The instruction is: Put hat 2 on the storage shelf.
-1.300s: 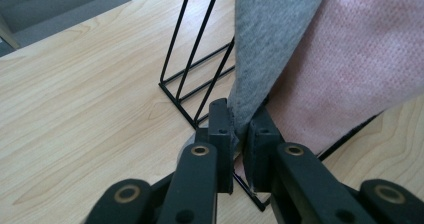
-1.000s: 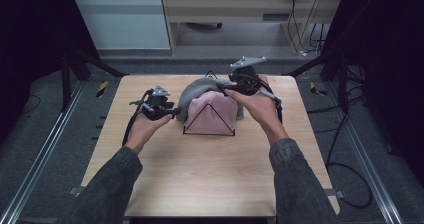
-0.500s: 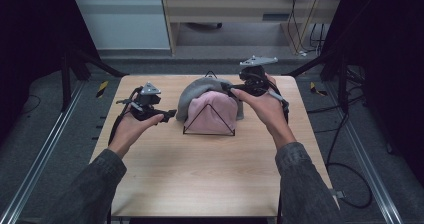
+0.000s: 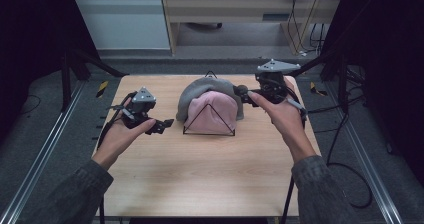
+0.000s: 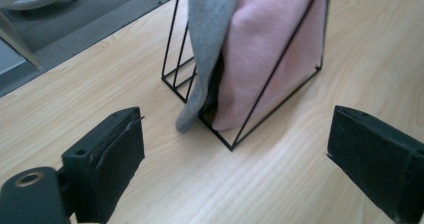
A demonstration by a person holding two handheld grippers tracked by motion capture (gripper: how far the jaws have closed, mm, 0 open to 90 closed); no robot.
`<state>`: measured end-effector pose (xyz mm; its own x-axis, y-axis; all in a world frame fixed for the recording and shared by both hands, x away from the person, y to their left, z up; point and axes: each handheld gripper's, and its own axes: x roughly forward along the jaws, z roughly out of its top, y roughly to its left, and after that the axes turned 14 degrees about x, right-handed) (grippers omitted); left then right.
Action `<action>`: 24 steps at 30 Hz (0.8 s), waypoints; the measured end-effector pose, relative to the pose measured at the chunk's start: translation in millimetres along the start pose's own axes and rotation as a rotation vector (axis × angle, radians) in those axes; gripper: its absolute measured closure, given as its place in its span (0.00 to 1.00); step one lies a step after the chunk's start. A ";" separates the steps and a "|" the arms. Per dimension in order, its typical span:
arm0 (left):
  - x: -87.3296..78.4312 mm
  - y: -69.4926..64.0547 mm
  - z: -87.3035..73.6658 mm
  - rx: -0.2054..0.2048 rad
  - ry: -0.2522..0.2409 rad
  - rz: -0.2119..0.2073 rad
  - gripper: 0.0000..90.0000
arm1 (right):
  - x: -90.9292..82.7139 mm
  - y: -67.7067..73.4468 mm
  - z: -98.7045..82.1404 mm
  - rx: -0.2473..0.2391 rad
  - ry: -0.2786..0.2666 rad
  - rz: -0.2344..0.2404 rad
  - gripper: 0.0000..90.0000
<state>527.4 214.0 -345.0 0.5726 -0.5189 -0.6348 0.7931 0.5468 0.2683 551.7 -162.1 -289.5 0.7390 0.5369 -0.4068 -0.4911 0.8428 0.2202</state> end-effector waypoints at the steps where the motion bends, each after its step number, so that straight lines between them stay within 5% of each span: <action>1: 0.0 0.0 0.0 0.000 0.000 0.000 0.07 | 0.0 0.0 0.0 0.000 0.000 0.000 0.11; 6: -13.7 -12.9 -13.8 0.043 0.011 -0.025 0.05 | -25.3 -3.2 -16.1 -0.041 0.012 -0.001 0.09; 12: -17.9 -20.9 -35.2 0.040 0.012 -0.052 0.06 | -42.1 -7.0 -44.0 -0.066 0.051 -0.038 0.17; 24: -9.9 -27.2 -72.8 0.027 0.067 -0.077 0.06 | -44.9 -24.7 -107.8 -0.074 0.134 -0.081 0.19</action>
<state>485.0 252.1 -398.7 0.4956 -0.5127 -0.7010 0.8398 0.4887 0.2363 480.9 -211.0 -372.3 0.7121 0.4534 -0.5361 -0.4686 0.8755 0.1180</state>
